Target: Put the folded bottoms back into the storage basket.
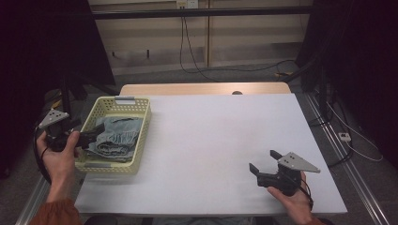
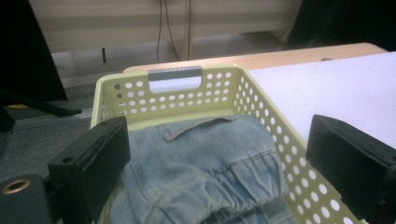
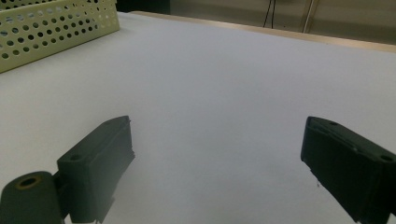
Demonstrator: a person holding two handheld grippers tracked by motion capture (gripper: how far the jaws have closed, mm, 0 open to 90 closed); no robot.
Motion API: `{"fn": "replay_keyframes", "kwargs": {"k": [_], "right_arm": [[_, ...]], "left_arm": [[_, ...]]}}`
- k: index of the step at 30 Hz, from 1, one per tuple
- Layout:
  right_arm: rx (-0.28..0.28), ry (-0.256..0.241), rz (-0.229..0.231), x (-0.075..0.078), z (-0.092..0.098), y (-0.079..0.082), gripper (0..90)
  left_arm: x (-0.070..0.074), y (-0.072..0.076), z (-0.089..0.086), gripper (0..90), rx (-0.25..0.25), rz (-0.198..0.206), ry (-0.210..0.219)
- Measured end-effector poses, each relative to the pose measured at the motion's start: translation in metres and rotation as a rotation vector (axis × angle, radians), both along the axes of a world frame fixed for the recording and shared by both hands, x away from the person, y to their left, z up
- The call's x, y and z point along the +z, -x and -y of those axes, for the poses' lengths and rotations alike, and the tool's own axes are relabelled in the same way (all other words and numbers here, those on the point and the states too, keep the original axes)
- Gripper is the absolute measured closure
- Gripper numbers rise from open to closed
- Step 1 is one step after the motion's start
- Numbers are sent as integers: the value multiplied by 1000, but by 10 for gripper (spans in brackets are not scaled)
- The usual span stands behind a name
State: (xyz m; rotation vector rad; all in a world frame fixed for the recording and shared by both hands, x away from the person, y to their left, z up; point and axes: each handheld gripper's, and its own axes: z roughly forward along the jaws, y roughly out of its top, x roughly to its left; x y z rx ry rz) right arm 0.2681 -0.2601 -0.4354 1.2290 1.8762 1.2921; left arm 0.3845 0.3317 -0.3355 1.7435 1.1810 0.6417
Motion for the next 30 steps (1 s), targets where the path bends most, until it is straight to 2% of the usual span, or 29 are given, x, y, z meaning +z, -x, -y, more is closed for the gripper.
{"fn": "replay_keyframes", "kwargs": {"k": [7,11,16,21,24,27,30], "right_arm": [[6,3,1,0,0,-1,91],[6,0,0,0,-1,-1,91],[4,-1,0,0,-1,-1,90],[4,0,0,0,-1,-1,91],[4,0,0,0,-1,-1,91],[5,0,0,0,-1,-1,91],[6,-2,-1,0,-1,-1,91]], "left_arm": [[6,11,4,69,-23,16,-15],[5,16,3,80,-5,30,-4],[-1,23,6,80,-20,14,-10],[0,32,13,79,-36,-1,-11],[3,37,16,73,-41,14,-23],[5,42,19,62,-19,26,-7],[4,44,23,62,-25,25,-10]]}}
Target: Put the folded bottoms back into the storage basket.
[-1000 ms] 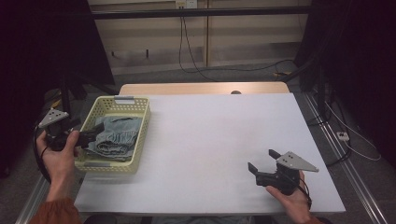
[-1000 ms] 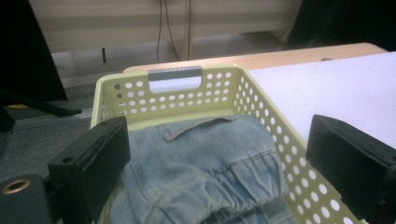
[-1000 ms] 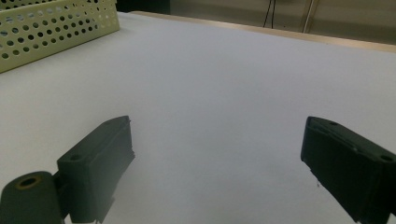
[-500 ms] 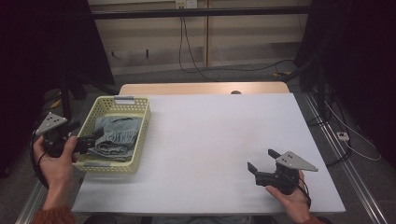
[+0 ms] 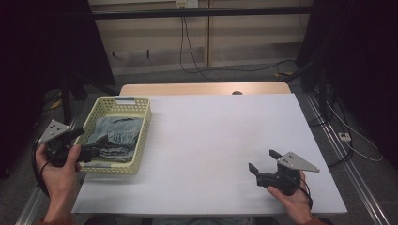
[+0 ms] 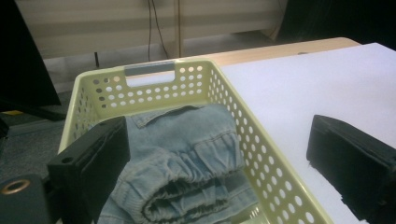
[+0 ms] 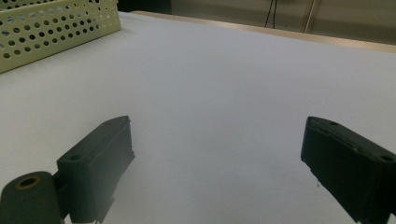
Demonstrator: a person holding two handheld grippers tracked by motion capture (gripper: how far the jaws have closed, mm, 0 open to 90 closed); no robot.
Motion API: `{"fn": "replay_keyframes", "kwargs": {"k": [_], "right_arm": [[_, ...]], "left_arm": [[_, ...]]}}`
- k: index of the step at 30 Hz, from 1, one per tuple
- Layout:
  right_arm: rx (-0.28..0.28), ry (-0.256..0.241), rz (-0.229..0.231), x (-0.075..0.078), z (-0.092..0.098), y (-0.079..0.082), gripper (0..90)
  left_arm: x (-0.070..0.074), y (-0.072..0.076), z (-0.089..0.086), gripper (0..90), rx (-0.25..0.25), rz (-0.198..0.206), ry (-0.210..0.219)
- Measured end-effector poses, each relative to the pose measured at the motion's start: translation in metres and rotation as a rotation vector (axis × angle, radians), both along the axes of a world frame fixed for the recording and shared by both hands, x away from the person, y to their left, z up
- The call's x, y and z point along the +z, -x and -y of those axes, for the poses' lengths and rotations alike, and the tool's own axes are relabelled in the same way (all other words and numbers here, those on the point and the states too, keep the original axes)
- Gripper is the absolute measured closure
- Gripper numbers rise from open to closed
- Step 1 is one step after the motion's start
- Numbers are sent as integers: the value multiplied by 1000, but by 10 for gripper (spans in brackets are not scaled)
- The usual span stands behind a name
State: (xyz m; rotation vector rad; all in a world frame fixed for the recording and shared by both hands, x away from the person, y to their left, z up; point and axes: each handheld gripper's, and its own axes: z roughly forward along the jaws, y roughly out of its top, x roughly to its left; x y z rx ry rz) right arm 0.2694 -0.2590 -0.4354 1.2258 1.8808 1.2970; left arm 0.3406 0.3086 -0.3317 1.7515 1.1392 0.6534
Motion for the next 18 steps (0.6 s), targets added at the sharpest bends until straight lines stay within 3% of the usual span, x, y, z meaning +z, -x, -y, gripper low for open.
{"fn": "replay_keyframes", "kwargs": {"k": [6,13,18], "right_arm": [[0,1,-1,0,0,0,91],[5,3,-1,0,0,0,90],[5,1,-3,0,0,-1,91]], "left_arm": [[-2,0,16,63,-67,-26,-27],[2,0,33,66,-75,-15,-61],[4,3,47,66,-115,10,-50]]}}
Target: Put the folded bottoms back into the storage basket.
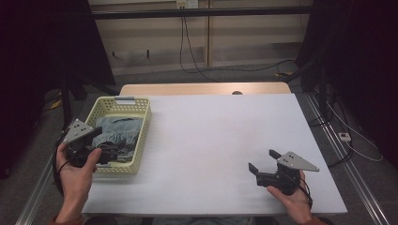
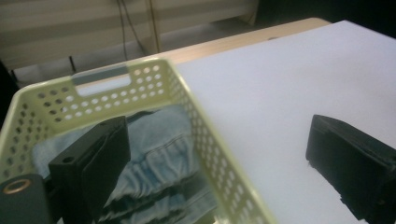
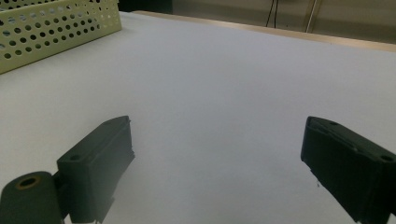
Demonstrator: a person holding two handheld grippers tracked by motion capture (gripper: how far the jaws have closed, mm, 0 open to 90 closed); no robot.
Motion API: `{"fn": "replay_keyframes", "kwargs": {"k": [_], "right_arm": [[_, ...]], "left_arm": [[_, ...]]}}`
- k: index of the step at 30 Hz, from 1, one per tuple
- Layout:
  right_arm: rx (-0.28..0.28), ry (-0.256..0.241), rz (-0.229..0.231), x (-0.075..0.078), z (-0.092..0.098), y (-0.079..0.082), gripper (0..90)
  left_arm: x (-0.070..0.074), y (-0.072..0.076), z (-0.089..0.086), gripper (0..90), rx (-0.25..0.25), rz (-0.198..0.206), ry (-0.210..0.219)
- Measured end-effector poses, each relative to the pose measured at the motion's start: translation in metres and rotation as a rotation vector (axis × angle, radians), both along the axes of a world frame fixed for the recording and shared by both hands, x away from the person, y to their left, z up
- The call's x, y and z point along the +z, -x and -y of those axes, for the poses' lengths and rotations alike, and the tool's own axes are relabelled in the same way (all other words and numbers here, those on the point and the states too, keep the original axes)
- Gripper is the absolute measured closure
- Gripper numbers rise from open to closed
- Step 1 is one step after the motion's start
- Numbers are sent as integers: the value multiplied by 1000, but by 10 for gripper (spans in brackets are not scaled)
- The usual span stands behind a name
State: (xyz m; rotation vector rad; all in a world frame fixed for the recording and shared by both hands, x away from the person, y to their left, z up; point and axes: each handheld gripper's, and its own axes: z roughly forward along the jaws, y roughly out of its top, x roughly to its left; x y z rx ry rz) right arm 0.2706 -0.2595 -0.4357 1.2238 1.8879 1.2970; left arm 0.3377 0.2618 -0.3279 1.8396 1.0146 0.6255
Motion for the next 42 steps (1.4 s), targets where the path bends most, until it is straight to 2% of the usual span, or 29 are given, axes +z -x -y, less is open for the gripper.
{"fn": "replay_keyframes", "kwargs": {"k": [3,5,7,9,12,19,22,29,30,33,38,42], "right_arm": [[-1,-1,-1,0,0,0,90],[0,0,-1,0,0,0,91],[1,-1,0,0,0,0,91],[3,0,0,0,0,-1,90],[4,1,0,0,0,-1,91],[10,-5,-7,0,-1,-1,90],[7,-10,-2,0,0,1,89],[12,-6,3,1,0,2,88],[12,-7,3,1,0,1,89],[12,-7,2,0,0,1,89],[12,-5,2,0,0,1,89],[14,-6,3,1,0,2,88]], "left_arm": [[4,3,6,66,-21,30,11],[5,2,10,66,-32,34,18],[5,0,13,66,-32,31,20],[2,-3,15,66,-43,18,50],[-2,-8,19,72,-45,12,40],[-7,-15,34,71,-74,-2,66],[-8,-14,43,71,-92,-4,40],[-8,-15,59,71,-129,-11,18],[-8,-15,61,71,-129,-9,34],[-10,-17,66,71,-140,-8,40],[-16,-17,77,70,-161,-12,38],[-21,-16,86,69,-183,-26,18]]}}
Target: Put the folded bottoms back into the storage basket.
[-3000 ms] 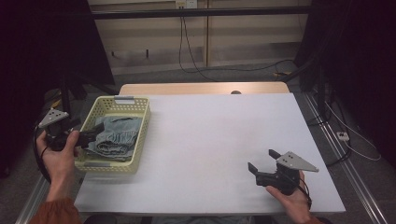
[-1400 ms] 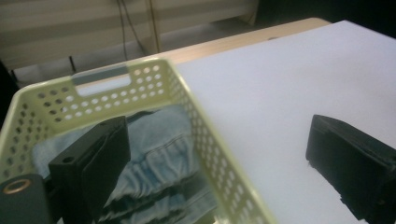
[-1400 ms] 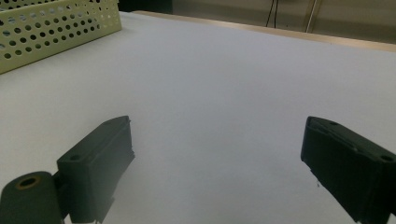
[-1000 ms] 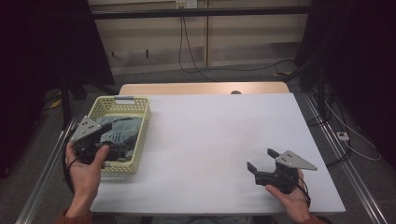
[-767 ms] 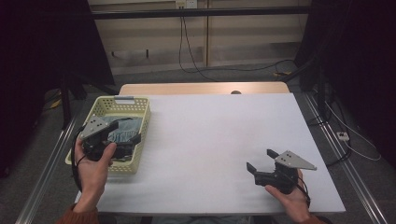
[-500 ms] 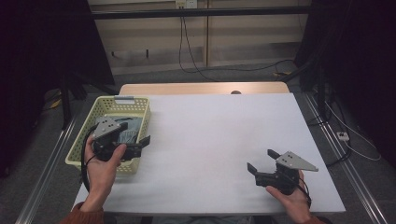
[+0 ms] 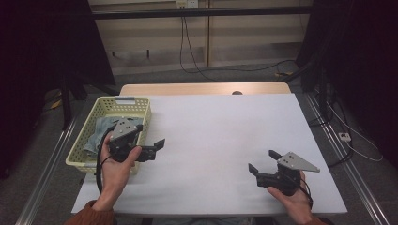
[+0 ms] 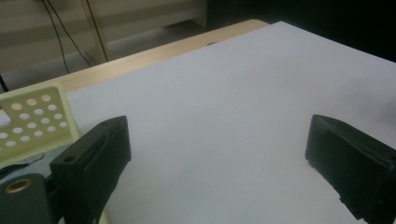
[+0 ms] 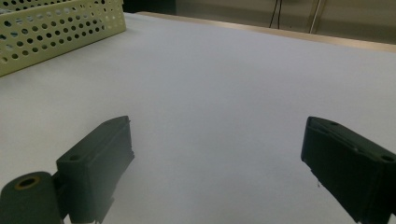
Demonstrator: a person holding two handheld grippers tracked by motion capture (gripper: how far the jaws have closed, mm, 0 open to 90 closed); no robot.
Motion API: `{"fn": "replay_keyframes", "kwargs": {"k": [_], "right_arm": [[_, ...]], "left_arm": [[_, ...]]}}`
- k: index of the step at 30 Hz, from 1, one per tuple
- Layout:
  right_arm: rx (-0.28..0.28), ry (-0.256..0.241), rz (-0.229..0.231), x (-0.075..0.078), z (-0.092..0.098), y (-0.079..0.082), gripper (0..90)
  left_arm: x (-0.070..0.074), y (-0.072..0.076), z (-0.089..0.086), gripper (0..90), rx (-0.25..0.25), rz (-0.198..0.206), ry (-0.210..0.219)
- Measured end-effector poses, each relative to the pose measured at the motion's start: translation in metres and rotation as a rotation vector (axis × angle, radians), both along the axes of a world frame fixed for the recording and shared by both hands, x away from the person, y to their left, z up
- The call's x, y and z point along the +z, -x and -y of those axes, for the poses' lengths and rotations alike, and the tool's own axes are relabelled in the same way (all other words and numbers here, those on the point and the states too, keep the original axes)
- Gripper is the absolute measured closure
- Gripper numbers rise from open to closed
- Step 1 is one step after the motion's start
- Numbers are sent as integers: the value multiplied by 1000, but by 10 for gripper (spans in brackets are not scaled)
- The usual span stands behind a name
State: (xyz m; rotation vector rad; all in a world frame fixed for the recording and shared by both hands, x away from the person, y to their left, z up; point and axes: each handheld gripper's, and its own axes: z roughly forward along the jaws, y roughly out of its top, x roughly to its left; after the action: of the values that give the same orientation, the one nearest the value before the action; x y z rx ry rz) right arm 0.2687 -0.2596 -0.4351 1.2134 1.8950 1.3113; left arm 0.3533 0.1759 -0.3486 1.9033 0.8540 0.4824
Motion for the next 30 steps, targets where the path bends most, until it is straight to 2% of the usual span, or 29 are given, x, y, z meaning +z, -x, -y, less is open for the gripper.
{"fn": "replay_keyframes", "kwargs": {"k": [3,5,10,17,20,23,30], "right_arm": [[1,0,-1,0,0,0,89],[2,-2,0,0,0,0,88],[2,-1,0,0,0,0,88],[2,-1,0,0,0,0,88],[1,-1,0,0,0,0,89],[1,-2,0,0,0,0,89],[0,-1,1,0,0,0,89]], "left_arm": [[-4,0,5,67,-16,-7,-7],[-8,-1,7,68,-22,-4,17],[-14,1,12,68,-42,-4,26],[-28,5,19,68,-53,-15,-4],[-35,4,20,68,-63,-40,15],[-41,5,21,68,-66,-46,-7],[-54,10,22,68,-78,-66,-13]]}}
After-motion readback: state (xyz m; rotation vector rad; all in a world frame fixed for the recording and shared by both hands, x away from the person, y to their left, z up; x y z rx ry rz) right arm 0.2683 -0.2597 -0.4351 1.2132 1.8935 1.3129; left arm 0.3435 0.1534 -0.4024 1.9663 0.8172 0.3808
